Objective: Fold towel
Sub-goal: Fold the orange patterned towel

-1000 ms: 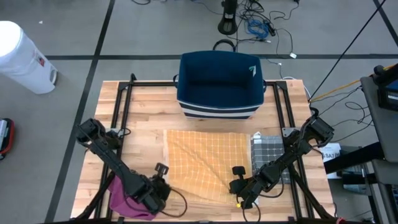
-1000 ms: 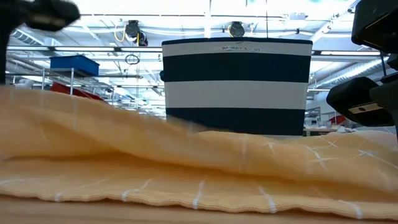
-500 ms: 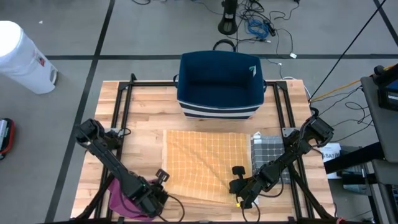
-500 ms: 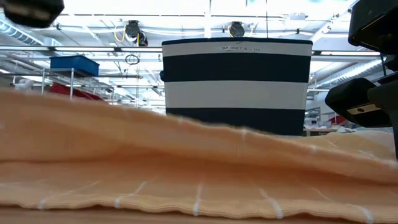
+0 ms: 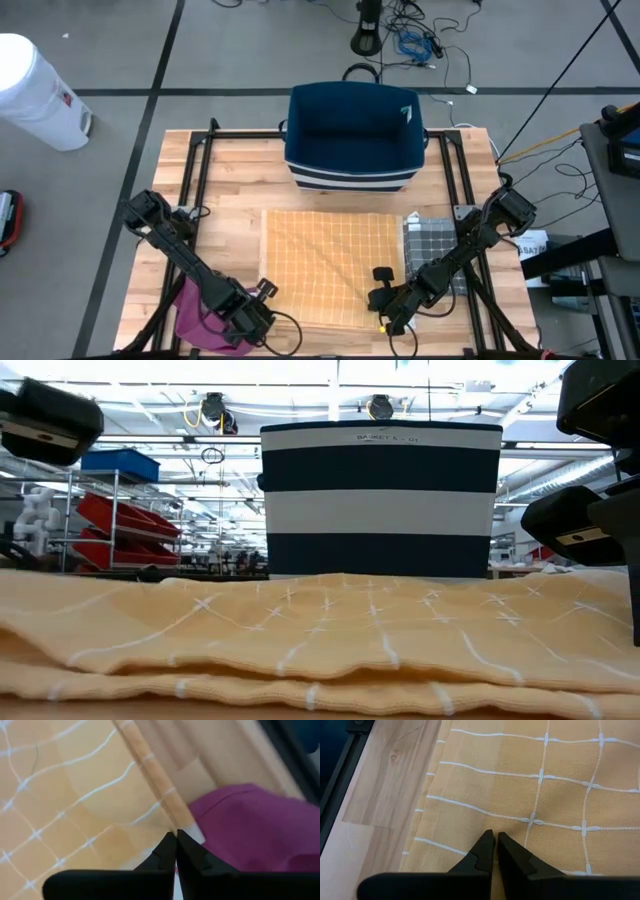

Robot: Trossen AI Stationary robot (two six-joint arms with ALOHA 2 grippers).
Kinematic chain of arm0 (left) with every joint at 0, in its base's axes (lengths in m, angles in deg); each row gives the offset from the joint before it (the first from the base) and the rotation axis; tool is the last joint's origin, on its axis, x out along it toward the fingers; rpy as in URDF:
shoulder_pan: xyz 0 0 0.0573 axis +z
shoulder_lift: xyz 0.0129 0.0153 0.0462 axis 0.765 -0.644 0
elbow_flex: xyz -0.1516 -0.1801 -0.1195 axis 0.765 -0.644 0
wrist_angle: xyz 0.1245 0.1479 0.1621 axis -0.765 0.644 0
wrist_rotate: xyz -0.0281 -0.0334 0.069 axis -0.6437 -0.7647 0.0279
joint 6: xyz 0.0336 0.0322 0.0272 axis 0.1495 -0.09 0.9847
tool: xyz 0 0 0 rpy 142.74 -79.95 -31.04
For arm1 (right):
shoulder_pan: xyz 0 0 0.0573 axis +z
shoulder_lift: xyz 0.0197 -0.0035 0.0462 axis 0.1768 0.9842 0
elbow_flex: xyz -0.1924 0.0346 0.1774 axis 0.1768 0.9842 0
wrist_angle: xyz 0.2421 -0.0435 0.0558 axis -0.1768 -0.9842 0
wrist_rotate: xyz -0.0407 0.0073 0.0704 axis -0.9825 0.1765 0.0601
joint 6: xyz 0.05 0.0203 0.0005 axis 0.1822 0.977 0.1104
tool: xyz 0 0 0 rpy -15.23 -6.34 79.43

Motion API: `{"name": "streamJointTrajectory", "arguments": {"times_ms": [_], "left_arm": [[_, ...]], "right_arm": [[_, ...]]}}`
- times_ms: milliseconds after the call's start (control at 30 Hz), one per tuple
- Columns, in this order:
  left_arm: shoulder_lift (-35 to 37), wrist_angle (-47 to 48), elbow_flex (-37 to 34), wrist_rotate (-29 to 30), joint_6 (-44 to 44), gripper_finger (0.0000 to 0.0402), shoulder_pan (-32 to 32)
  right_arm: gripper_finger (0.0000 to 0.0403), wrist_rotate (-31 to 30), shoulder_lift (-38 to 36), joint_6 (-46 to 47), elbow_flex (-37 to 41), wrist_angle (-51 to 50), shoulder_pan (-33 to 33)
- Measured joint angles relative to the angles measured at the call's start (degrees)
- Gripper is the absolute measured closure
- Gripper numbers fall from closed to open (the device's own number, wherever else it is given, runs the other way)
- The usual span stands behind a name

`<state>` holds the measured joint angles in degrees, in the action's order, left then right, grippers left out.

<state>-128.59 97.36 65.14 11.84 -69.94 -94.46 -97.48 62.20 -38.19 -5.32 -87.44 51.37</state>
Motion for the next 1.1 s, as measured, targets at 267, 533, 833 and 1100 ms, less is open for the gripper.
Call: {"name": "streamJointTrajectory", "arguments": {"times_ms": [267,533,833,1100], "left_arm": [[-0.84,-2.96,0.00,0.04,0.56,0.0346,0.34],[-5.10,-3.26,0.11,-3.98,-1.21,0.0303,0.88],[-5.22,-3.73,0.11,-5.25,-4.46,0.0299,1.14],[-5.31,-5.40,0.04,-7.99,-7.45,0.0299,1.44]], "right_arm": [[0.0387,0.06,0.00,0.12,0.00,0.04,0.00],[0.0387,-0.02,0.00,0.23,-0.02,0.11,0.02],[0.0387,-0.69,0.04,0.17,-0.02,0.13,0.04],[0.0387,-0.86,0.04,0.18,-0.04,0.15,0.04]]}}
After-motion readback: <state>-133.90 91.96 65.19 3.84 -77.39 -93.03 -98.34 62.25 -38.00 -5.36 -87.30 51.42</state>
